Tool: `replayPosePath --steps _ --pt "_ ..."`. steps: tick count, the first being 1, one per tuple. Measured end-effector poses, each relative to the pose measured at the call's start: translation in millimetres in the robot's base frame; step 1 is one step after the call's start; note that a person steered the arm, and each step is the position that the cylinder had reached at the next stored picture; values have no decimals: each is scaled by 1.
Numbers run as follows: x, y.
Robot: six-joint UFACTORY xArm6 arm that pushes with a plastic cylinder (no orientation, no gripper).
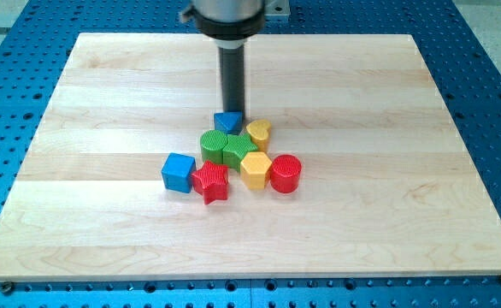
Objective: Move the yellow heart to the top right of the yellow hexagon
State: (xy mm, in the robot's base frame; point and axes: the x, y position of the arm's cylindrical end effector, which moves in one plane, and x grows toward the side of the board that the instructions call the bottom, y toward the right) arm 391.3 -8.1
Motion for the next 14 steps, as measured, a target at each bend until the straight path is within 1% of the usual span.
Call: replayPosePath --steps 2,4,5,6,7,8,10,11,12,13,14 --pt "15 80" --pt "51 72" --pt "32 76" --pt "9 21" --pt "2 7" --pt "32 31" --pt "35 53" --pt "48 65" --pt "38 72" --pt "-11 19" --pt "-5 -64"
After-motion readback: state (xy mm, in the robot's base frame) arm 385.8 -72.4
